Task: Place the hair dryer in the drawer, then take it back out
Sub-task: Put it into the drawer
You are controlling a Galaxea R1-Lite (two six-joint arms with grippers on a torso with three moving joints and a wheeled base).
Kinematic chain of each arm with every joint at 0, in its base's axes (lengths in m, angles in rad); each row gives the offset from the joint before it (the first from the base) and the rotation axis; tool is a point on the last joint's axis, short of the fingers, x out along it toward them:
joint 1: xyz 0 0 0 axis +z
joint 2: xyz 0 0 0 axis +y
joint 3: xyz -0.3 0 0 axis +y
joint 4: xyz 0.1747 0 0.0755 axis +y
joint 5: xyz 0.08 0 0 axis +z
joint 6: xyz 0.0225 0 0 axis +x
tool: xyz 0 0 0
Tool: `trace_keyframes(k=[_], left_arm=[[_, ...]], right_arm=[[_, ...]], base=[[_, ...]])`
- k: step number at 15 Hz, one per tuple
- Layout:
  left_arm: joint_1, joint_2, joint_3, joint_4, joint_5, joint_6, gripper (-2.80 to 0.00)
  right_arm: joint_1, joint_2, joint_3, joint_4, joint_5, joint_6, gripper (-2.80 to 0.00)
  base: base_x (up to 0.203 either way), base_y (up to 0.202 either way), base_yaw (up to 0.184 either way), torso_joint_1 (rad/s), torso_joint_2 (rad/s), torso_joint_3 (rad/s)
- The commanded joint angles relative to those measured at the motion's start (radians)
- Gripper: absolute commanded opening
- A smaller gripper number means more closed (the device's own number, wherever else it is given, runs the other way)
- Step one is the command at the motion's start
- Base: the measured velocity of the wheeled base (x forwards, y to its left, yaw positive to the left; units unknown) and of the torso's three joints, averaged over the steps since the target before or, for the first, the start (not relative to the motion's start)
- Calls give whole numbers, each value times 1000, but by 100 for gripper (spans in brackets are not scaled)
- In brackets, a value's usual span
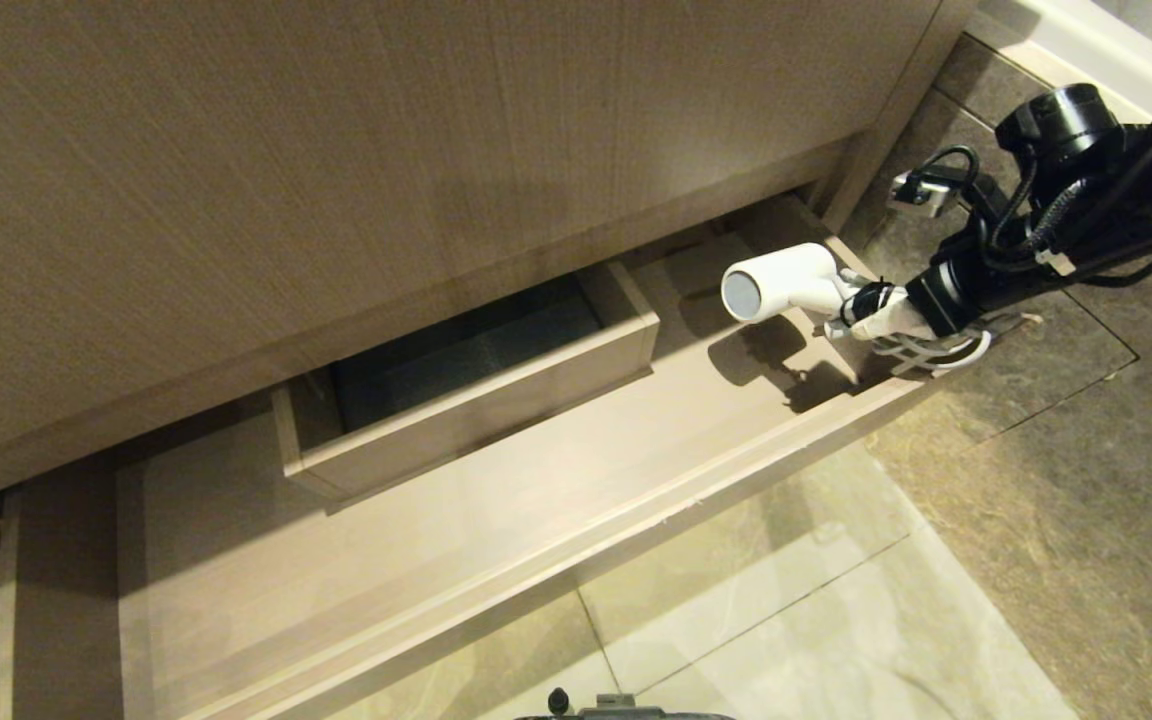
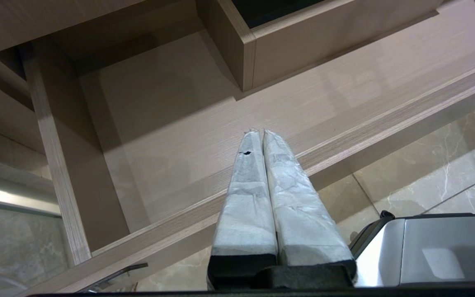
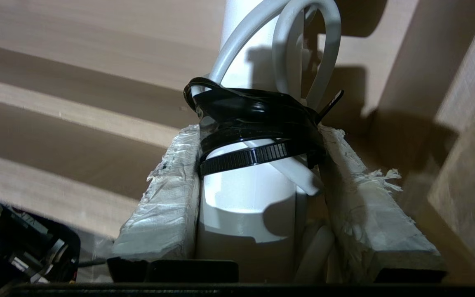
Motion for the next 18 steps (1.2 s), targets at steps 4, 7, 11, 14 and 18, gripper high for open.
trace_keyframes(k=[4,7,11,14,18], left_arm=[[0,0,0,0,1,-1,-280],[0,1,0,0,0,-1,-280],[0,1,0,0,0,-1,-280],[0,2,0,0,0,-1,-280],[0,2,-1,0,0,-1,-280]], right_arm=[[19,64,0,-114,1,-1,-280],[19,106,-5,-193,1,0,-280],[18,156,-5,-278,1,2,-280],[18,185,-5,-350,0,6,-280],[18,209,-5,-384,0,7,-280]], base=[[0,0,0,0,0,0],[0,0,0,0,0,0],[0,0,0,0,0,0],[0,0,0,0,0,0],[0,0,0,0,0,0]])
